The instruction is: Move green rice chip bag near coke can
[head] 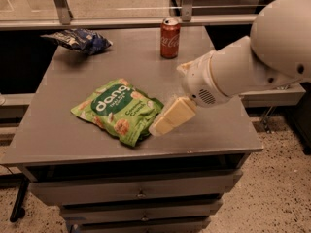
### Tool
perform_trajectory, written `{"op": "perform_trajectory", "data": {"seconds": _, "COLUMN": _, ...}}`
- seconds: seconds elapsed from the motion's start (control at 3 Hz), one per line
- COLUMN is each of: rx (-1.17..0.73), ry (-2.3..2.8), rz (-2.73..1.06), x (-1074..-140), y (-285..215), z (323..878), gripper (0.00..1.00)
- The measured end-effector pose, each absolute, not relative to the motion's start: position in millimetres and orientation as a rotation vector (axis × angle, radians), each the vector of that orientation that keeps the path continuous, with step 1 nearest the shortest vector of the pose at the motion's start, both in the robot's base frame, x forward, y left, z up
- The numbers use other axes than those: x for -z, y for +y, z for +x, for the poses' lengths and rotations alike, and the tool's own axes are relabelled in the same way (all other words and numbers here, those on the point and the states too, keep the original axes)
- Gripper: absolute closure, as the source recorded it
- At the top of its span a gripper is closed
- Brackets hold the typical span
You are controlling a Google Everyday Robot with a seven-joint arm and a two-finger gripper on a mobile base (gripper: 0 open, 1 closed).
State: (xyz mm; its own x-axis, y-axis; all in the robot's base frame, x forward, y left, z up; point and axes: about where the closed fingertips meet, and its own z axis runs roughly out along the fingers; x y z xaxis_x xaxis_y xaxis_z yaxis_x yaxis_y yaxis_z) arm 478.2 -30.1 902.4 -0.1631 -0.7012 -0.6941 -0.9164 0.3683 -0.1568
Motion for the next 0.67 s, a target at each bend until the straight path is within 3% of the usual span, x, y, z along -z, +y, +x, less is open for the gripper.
{"op": "perform_trajectory", "data": {"seconds": 0.67, "rx": -0.490, "ry": 1.935, "rz": -1.370, "x": -865, "y": 14, "z": 480, "gripper": 0.00}}
